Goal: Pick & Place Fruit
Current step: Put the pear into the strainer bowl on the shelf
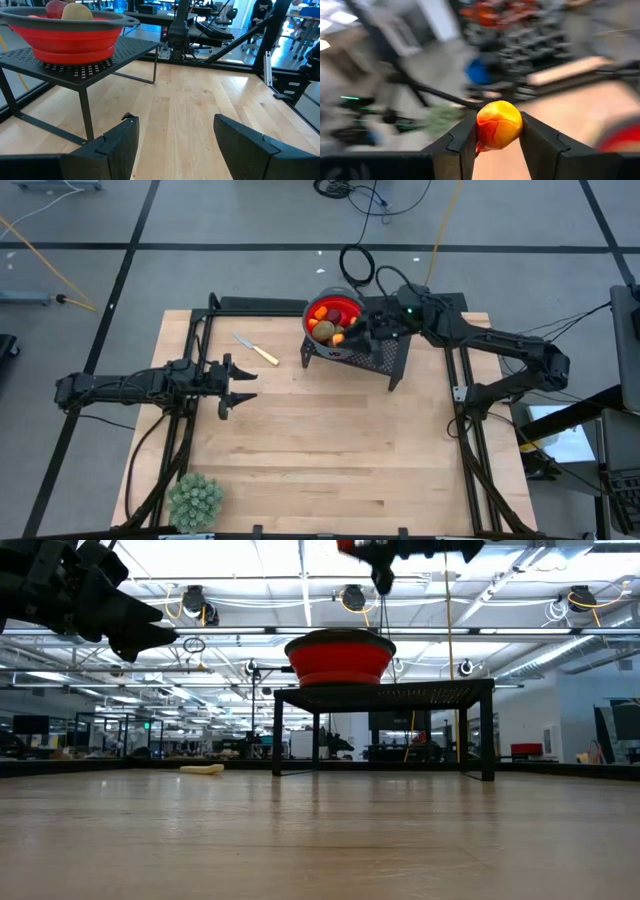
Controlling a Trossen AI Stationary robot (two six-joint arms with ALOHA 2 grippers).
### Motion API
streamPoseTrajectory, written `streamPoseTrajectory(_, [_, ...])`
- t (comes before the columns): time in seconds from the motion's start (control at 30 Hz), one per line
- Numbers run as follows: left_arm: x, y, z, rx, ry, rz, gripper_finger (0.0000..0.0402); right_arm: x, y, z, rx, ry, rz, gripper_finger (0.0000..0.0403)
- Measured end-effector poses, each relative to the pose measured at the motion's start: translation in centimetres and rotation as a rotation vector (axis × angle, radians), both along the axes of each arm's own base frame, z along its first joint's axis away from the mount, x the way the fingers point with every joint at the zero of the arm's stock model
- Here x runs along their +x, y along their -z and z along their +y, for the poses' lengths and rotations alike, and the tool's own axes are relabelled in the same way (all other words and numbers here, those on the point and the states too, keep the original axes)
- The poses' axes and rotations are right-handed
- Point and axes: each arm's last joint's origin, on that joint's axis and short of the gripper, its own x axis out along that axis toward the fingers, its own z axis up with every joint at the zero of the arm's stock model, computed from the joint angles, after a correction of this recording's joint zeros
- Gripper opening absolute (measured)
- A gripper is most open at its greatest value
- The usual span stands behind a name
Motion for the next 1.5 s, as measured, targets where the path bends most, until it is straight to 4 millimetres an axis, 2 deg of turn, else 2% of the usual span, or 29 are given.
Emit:
streamPoseTrajectory(0.3, [0.0, 0.0, 0.0, 0.001, 0.000, 0.000, 0.0255, -1.0, 2.0, -2.3, -0.346, 0.309, 0.220, 0.0125])
streamPoseTrajectory(0.53, [0.0, 0.0, 0.0, 0.001, 0.000, 0.000, 0.0255, -1.1, 2.9, -2.7, -0.556, 0.343, 0.333, 0.0125])
streamPoseTrajectory(0.8, [0.0, -0.1, 0.0, 0.001, 0.000, -0.015, 0.0255, -0.3, 4.8, -3.1, -0.614, 0.277, 0.423, 0.0125])
streamPoseTrajectory(1.13, [0.0, -0.3, 0.0, 0.002, 0.000, -0.030, 0.0255, -0.3, 4.9, -3.8, -0.612, 0.248, 0.404, 0.0126])
streamPoseTrajectory(1.5, [0.0, -0.3, 0.0, 0.002, 0.000, -0.030, 0.0255, -0.4, 5.2, -3.7, -0.602, 0.233, 0.432, 0.0148])
